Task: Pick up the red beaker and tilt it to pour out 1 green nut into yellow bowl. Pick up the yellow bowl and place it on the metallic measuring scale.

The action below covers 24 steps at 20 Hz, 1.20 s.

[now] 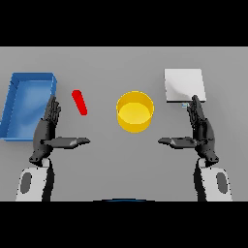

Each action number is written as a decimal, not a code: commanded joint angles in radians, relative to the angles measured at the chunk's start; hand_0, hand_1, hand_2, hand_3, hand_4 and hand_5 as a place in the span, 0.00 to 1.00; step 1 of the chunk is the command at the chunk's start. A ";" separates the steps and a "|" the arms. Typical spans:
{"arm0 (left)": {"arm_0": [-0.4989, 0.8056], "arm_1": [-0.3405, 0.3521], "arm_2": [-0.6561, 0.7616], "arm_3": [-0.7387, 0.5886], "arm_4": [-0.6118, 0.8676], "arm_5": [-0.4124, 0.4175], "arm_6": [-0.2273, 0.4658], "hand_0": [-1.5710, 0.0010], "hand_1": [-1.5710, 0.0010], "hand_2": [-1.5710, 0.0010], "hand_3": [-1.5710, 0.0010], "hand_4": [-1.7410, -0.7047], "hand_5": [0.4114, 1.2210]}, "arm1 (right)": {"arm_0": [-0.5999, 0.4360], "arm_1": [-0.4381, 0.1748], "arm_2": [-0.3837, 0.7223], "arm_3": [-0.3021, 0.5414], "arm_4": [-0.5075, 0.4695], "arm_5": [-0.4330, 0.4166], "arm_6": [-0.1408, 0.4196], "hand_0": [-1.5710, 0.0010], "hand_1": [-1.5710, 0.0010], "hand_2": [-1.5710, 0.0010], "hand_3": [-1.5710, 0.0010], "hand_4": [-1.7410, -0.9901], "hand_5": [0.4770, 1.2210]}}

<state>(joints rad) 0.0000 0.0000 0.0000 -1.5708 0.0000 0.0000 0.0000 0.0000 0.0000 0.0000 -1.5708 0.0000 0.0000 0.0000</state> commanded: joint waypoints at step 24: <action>-0.092 0.074 -0.067 0.125 -0.174 -0.002 -0.020 1.00 1.00 1.00 1.00 0.49 0.28 | 0.070 -0.080 0.088 -0.096 0.209 -0.041 -0.097 1.00 1.00 1.00 1.00 0.63 0.21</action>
<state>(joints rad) -0.0928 0.0736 -0.0671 -1.4463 -0.1740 -0.0019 -0.0157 0.0706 -0.0800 0.0880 -1.6666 0.2087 -0.0408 -0.0983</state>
